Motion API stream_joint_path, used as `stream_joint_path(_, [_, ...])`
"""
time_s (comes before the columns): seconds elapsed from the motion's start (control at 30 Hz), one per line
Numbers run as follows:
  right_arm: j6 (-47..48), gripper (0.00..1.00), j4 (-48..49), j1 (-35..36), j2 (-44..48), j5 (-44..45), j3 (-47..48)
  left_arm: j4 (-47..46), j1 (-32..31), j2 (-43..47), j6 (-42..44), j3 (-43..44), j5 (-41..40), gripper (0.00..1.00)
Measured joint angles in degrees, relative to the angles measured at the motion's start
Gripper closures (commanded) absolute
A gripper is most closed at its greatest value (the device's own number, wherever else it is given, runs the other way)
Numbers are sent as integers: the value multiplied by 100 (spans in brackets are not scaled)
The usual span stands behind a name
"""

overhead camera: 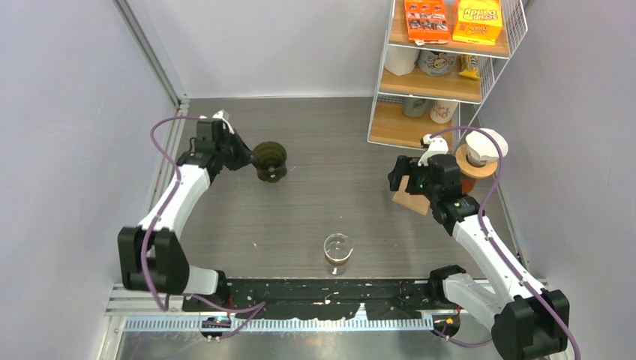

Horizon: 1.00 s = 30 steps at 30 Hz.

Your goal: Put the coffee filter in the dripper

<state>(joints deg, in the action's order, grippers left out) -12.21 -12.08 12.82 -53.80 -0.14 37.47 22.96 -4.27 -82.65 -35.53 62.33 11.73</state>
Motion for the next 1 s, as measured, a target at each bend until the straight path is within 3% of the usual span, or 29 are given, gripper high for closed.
stream_joint_path(0.3, [7, 4, -26, 0, -138, -170, 0, 444, -1578, 2116, 457, -501, 1154, 100])
stream_joint_path(0.5, [9, 5, -44, 0, -223, -195, 0, 846, -2708, 2894, 621, -614, 1633, 100])
stream_joint_path(0.77, [7, 4, -52, 0, -234, -251, 2, 1213, -3803, 2356, 573, -496, 1952, 100])
stream_joint_path(1.0, [7, 5, -142, -2, -260, -275, 2, 1593, -4138, 1517, 603, 74, 1932, 100])
